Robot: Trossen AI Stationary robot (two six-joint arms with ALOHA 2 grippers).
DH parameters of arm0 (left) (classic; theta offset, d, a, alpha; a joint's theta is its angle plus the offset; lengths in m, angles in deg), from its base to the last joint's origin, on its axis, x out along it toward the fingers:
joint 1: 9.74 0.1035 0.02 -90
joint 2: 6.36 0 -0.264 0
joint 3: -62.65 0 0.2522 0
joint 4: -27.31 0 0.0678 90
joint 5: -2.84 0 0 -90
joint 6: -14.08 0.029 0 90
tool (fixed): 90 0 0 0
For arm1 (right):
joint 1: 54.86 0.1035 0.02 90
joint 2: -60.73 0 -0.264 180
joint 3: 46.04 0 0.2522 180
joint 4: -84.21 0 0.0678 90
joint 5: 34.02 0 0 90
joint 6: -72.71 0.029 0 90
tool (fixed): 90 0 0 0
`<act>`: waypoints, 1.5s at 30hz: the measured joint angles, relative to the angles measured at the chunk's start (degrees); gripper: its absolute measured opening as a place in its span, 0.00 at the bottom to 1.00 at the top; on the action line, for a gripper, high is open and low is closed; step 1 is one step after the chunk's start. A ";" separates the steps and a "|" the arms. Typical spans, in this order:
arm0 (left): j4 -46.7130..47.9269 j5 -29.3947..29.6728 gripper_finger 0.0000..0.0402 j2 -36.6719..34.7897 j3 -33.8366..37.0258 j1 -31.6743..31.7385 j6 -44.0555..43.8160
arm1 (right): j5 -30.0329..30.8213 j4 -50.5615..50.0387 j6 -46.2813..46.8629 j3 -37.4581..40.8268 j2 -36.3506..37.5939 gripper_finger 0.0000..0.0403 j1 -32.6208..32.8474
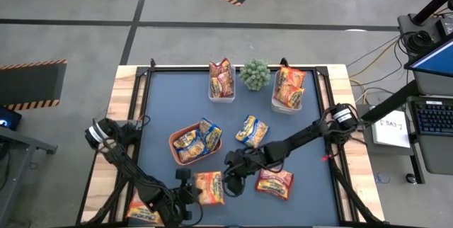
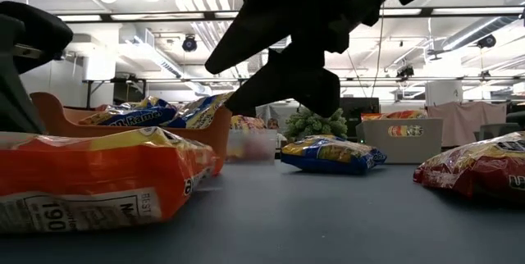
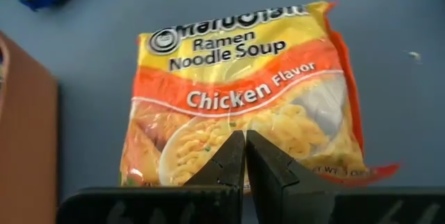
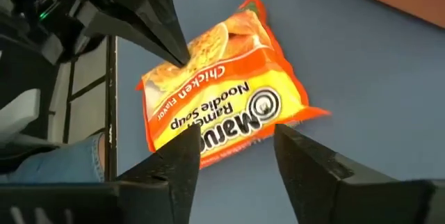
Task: Sort Maruchan noodles
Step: Put the orange noodle pack into the gray bin
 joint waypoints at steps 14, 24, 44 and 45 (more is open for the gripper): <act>4.68 2.82 0.00 -1.49 -0.28 -0.11 0.52 | 2.97 -5.89 6.47 0.16 -0.01 0.52 0.79; -0.64 -1.20 0.00 -1.35 -0.13 -1.31 -1.41 | 8.63 -5.91 7.27 1.91 -0.04 0.54 0.75; -5.58 -2.30 0.00 0.77 2.45 -1.57 -6.78 | 9.03 9.14 11.60 9.09 -0.07 0.54 0.77; -5.63 -2.52 0.00 0.77 2.49 -1.57 -6.78 | 9.04 9.21 11.58 9.02 -0.07 0.54 0.77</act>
